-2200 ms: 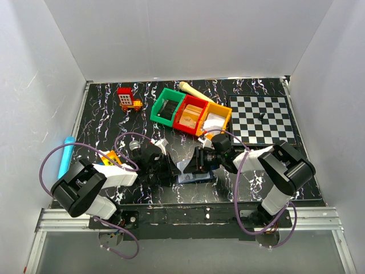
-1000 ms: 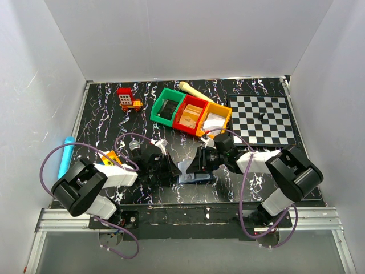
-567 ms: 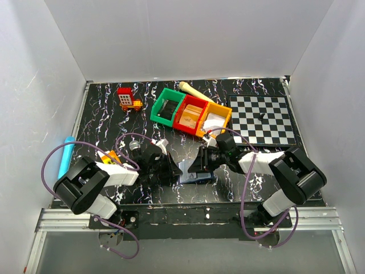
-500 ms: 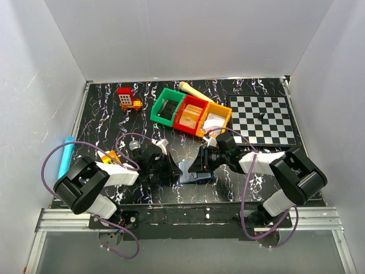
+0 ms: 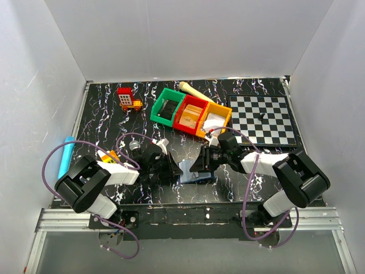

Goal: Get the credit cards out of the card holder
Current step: Remove the credit card from the card holder.

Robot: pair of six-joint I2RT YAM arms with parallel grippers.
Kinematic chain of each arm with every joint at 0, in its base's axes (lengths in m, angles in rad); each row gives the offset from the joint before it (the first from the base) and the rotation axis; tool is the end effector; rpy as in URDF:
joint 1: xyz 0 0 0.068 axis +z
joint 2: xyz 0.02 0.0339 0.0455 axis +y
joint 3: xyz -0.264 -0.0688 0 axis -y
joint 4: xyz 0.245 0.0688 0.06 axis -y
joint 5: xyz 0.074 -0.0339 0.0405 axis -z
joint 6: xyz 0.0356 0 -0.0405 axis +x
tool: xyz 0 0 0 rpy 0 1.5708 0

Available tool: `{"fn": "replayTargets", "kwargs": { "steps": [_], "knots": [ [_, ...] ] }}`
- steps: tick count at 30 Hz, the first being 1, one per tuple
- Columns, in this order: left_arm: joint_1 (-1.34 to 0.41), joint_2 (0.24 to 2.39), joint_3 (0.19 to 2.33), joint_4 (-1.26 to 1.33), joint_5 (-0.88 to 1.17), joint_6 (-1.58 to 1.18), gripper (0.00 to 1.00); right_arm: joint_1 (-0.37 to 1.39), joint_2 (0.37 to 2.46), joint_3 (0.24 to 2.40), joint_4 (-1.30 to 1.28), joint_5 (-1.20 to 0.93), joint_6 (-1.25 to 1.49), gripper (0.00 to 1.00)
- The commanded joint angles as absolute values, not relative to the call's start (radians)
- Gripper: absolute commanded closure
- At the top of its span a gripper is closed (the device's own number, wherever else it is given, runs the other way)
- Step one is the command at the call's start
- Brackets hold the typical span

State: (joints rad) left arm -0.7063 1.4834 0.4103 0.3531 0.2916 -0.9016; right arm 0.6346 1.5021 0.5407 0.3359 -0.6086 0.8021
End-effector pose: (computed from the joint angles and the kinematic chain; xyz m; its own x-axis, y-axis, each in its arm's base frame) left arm 0.1820 -0.1687 0.1186 -0.9277 -0.1960 -0.3177 0.0942 0.7007 -0.7073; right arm 0.2094 0.1794 0.1499 -0.9457 0.0361 -0.3230 -0.2587 0.5178 0.8154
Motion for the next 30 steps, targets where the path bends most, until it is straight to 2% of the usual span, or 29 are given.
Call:
{"fn": "replayTargets", "kwargs": {
  "steps": [1, 13, 30],
  "knots": [
    [-0.703, 1.509, 0.405, 0.281, 0.267, -0.884, 1.00, 0.624, 1.463, 0.535, 0.342, -0.623, 0.782, 0.59],
    [-0.699, 1.517, 0.402, 0.288, 0.271, -0.884, 1.00, 0.604, 1.445, 0.520, 0.344, -0.623, 0.782, 0.62],
    [-0.696, 1.525, 0.402, 0.293, 0.273, -0.887, 1.00, 0.583, 1.451, 0.514, 0.339, -0.623, 0.788, 0.74]
  ]
}}
